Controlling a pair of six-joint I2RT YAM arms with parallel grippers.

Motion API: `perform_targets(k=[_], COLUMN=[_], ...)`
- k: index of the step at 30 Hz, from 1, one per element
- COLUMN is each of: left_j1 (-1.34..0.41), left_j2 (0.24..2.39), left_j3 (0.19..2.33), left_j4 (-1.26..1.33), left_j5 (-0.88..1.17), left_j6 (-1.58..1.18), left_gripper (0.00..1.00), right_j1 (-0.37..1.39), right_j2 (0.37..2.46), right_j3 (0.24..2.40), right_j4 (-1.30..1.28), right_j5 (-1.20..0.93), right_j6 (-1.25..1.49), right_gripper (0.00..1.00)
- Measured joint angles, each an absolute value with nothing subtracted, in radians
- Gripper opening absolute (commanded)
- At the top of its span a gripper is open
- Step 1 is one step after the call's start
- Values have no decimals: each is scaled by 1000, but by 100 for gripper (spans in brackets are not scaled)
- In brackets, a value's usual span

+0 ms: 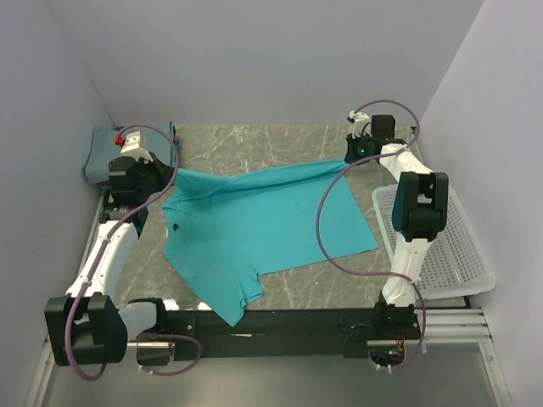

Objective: Fold and stack the t-shirts
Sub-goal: Fold the tshirt

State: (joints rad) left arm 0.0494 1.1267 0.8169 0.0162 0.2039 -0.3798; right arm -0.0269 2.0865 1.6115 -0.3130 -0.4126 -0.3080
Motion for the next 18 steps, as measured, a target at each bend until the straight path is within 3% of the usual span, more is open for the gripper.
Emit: perform_targets(k=[18], left_j1=[-7], left_j2=[1047], left_j3=[763], left_j4=[-87], left_j5=[154], left_j6=[-394], left_gripper=[1], right_j1=[-27], right_j2=[2044], right_j3=[1551], right_j4=[-327], right_j5=[-440], right_j6=[-357], right_gripper=[0])
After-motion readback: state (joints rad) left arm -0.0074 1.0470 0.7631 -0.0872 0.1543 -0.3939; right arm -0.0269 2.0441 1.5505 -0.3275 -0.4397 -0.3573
